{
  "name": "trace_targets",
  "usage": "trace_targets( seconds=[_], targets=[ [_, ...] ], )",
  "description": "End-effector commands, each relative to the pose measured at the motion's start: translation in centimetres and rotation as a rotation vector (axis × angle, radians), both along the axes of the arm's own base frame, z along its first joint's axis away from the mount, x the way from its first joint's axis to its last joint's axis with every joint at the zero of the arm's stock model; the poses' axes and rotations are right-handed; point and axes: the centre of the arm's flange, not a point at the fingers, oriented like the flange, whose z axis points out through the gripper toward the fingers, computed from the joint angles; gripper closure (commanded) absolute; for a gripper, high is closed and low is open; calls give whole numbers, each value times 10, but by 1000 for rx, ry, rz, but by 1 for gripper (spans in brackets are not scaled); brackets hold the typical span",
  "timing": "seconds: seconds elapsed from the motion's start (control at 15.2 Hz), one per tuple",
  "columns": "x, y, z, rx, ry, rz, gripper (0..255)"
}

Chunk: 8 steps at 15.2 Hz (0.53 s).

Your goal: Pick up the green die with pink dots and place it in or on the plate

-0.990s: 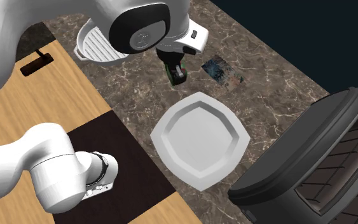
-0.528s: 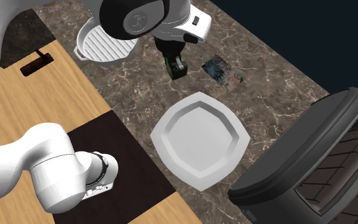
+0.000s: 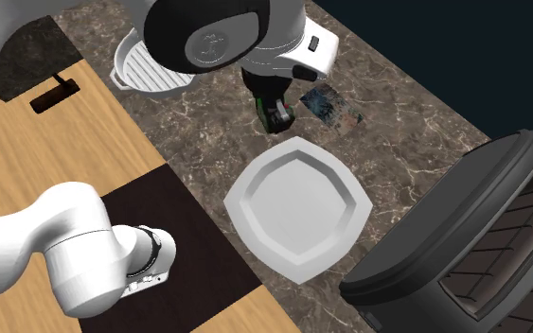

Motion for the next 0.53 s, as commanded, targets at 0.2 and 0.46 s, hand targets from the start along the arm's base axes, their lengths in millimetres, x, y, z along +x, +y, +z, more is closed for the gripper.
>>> trace_targets(
  seconds=[0.2,0.46],
  targets=[
    [-11,-65,-3,0,0,1,255],
    [-19,-118,-3,0,0,1,255]
  ],
)
